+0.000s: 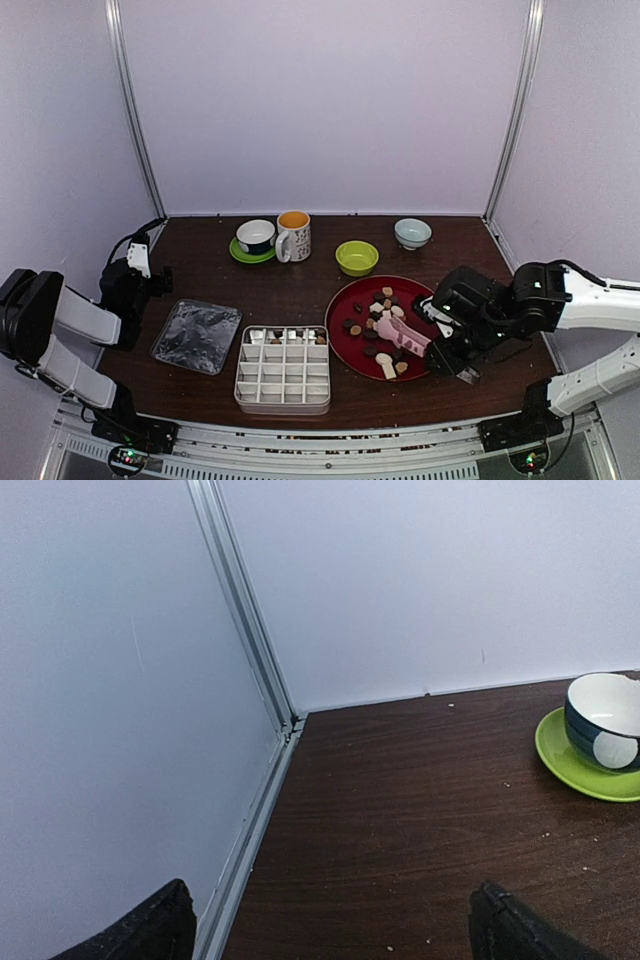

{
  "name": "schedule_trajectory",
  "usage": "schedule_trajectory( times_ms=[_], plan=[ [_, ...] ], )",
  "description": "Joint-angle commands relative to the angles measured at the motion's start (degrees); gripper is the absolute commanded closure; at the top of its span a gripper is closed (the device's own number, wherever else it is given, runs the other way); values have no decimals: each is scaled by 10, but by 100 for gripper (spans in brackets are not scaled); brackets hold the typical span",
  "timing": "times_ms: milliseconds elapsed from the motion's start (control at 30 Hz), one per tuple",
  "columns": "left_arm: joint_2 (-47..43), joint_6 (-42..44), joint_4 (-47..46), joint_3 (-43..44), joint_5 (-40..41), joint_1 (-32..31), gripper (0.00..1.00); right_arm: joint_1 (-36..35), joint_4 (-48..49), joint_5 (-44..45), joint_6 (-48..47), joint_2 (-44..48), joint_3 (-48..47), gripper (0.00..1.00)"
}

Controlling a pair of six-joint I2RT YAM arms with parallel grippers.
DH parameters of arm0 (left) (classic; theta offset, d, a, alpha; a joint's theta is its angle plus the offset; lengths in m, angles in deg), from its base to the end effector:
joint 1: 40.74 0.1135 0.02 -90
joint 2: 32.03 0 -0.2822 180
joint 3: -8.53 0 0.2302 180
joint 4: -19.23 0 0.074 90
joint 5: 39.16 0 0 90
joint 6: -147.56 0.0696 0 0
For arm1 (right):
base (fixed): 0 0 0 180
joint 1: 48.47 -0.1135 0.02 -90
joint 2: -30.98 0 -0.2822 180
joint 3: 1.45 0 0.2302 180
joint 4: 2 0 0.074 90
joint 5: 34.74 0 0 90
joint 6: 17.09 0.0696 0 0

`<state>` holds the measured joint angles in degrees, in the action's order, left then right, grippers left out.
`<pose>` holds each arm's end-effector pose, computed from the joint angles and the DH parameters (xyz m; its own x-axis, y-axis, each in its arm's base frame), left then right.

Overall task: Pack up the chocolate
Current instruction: Pick up the fake chocolate from the plate.

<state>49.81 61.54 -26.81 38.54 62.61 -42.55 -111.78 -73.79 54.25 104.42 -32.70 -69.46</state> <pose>0.2639 0.0059 0.1975 -0.1125 0.0715 -0.9911 -0.1645 0.9823 0.0896 0.0795 0.1609 0.2512 -0.8222 -0.4720 -0.3183 -0.5474 0.8090 0.2142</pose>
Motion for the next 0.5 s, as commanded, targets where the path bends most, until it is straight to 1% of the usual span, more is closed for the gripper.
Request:
schedule_trajectory(
  times_ms=[0,233,467],
  plan=[
    [-1,0,-14,9,3,5,2,11,-67,5,7,15,-12,68],
    [-1,0,-13,9,3,5,2,26,-108,-2,14,21,-9,68],
    [-1,0,-14,9,3,5,2,50,-120,9,10,32,-4,68]
  ],
)
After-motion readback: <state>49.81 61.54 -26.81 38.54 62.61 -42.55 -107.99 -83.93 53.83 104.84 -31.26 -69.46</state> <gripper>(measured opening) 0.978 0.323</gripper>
